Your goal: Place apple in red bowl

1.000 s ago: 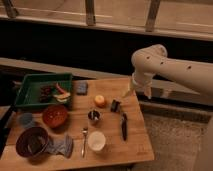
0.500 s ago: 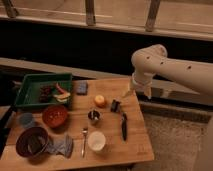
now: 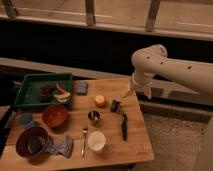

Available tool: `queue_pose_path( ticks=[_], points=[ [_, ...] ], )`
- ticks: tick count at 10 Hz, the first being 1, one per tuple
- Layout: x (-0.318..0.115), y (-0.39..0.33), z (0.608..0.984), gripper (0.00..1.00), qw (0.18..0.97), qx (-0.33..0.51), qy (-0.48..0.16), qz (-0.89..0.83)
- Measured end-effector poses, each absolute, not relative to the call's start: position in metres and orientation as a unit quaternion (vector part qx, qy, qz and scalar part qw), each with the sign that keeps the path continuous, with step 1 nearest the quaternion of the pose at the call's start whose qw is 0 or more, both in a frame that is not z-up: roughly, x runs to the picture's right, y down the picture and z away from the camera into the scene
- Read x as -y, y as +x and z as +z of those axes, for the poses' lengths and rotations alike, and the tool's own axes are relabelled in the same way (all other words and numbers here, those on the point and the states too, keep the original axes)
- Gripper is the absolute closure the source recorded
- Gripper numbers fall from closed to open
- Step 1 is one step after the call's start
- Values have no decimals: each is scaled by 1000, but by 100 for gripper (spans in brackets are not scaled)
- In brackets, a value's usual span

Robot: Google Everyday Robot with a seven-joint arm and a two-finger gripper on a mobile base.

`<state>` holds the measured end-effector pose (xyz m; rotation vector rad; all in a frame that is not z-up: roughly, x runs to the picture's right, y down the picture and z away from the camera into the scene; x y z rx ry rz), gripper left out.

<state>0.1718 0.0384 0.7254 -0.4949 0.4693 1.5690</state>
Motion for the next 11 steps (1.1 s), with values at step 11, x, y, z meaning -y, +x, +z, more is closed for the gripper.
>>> queue_pose_path(
  ticks=[11],
  points=[
    [0,74,741,20,724,-134,-263,623]
  ],
)
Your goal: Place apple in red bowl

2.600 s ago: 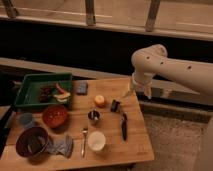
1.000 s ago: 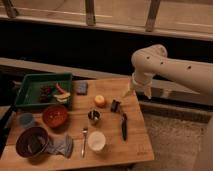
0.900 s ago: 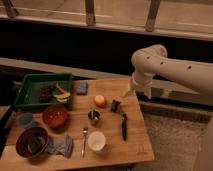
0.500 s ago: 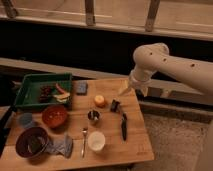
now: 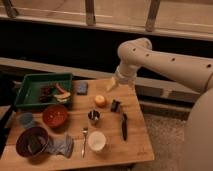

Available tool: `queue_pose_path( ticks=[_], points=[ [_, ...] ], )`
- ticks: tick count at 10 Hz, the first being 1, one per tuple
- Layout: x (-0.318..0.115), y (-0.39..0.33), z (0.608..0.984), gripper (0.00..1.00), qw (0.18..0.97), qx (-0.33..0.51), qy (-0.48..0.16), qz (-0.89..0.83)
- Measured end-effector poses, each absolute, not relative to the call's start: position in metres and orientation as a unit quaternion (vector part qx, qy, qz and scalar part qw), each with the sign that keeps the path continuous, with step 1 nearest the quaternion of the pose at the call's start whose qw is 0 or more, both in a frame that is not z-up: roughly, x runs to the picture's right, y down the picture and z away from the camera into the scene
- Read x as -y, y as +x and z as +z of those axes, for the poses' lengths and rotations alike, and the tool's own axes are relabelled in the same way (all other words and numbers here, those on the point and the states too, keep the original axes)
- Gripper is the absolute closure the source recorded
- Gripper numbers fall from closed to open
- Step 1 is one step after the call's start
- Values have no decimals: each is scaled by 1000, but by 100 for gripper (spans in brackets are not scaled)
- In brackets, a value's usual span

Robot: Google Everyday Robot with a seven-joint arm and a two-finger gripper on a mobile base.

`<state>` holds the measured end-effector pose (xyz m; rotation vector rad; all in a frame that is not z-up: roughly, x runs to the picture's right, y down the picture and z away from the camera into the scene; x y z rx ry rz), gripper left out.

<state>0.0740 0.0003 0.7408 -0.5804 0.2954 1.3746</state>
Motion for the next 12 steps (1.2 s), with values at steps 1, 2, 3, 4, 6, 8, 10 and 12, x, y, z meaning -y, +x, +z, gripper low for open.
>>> queue_pose_path(
  ticks=[1,2,3,4,6,8,10,12],
  points=[
    [-2,59,744,20,733,-135,-263,613],
    [-4,40,747,20,739,-131,-263,607],
    [-3,19,749,20,742,-119,-256,609],
    [-2,1,749,20,748,-104,-245,609],
    [-2,-8,747,20,751,-99,-244,606],
    [-2,-3,748,20,751,-101,-241,607],
    [-2,-7,750,20,744,-93,-247,613],
    [-3,-8,770,20,724,-80,-258,634]
  ],
)
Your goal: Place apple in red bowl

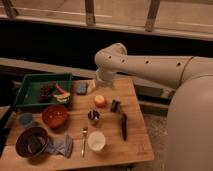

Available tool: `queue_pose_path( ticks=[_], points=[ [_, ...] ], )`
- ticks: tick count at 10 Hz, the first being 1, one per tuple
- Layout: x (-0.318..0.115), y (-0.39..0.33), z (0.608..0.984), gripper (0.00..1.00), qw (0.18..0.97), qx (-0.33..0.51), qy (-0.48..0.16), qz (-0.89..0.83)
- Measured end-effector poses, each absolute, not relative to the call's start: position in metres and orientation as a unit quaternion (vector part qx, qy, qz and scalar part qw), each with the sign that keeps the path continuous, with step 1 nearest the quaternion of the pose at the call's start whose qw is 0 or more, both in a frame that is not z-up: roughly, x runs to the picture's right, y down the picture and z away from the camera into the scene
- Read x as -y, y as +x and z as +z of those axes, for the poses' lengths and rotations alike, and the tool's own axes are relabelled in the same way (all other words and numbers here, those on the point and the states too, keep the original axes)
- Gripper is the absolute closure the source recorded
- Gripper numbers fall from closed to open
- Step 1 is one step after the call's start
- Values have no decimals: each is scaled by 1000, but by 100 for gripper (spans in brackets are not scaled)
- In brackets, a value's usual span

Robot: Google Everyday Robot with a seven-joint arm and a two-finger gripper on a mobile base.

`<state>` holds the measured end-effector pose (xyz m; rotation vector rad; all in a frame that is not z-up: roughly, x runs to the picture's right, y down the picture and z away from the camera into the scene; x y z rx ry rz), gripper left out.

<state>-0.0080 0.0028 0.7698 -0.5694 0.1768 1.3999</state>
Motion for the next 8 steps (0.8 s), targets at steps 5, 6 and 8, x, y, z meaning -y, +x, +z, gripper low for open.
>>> queue_pose_path(
  ticks=[5,6,8],
  points=[
    [-10,-35,840,20,714,-80,-280,637],
    [-14,-40,847,20,720,-88,-283,627],
    [-21,-49,865,20,731,-109,-285,610]
  ],
)
